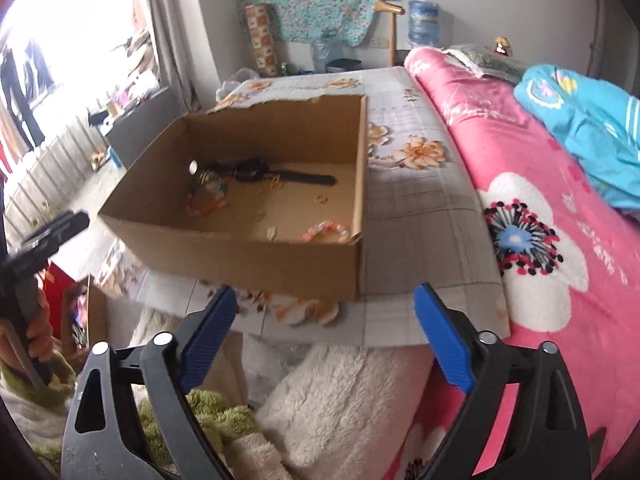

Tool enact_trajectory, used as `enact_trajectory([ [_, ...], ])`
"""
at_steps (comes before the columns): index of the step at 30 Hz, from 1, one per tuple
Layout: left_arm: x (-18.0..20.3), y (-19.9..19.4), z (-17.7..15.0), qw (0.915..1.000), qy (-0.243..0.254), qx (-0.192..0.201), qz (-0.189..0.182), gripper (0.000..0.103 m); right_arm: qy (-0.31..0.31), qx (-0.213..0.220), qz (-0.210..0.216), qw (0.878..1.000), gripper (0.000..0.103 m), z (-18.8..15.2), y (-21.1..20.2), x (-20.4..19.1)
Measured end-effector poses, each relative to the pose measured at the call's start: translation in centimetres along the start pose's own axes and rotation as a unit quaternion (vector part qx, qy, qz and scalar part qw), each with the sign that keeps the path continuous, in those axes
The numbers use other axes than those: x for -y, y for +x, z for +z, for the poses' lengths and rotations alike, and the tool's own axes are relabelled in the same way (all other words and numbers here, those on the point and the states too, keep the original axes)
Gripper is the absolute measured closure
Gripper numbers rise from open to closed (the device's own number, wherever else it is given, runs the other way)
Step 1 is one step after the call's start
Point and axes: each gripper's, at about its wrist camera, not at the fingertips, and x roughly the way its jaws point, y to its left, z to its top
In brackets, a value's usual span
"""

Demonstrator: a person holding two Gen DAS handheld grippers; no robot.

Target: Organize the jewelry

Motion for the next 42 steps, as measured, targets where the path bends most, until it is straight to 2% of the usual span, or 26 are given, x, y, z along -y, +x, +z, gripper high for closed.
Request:
enact_trajectory([
  [3, 1.8, 0.7, -0.2, 0.9981, 0.025, -0.012, 0.054, 0.005, -0.006, -0.025, 0.008, 1.0, 0.009, -0.9, 1.8, -1.4],
  [8, 3.8, 2.3, -0.5, 0.9957, 0.055, -0.035, 0.067, 0.005, -0.006, -0.045, -0.014, 0.999, 0.008, -1.1, 4.5, -3.3],
  [11, 4.7, 3.6, -1.0, 0.994, 0.057, -0.067, 0.065, 0.005, 0.012, -0.059, -0.03, 0.998, 0.008, -0.5, 5.8, -3.5],
  [15, 5.5, 5.6, -1.6, 0.9918, 0.035, -0.104, 0.065, 0.005, 0.007, -0.073, -0.057, 0.996, 0.008, 0.0, 6.6, -3.9],
  [18, 5.8, 6.4, -1.8, 0.9901, 0.017, -0.126, 0.06, 0.005, 0.005, -0.084, -0.058, 0.995, 0.008, 0.5, 7.1, -3.8],
  [24, 5.7, 7.2, -1.6, 0.9868, 0.004, -0.144, 0.074, 0.005, 0.006, -0.081, -0.068, 0.994, 0.008, 1.1, 7.4, -3.8],
  [28, 5.2, 7.2, -1.5, 0.9857, -0.008, -0.149, 0.079, 0.005, 0.008, -0.08, -0.059, 0.995, 0.008, 1.4, 7.4, -3.7],
  [42, 5.5, 7.6, -1.4, 0.9844, 0.003, -0.149, 0.094, 0.005, 0.022, -0.082, -0.045, 0.995, 0.008, 1.7, 7.5, -3.3],
])
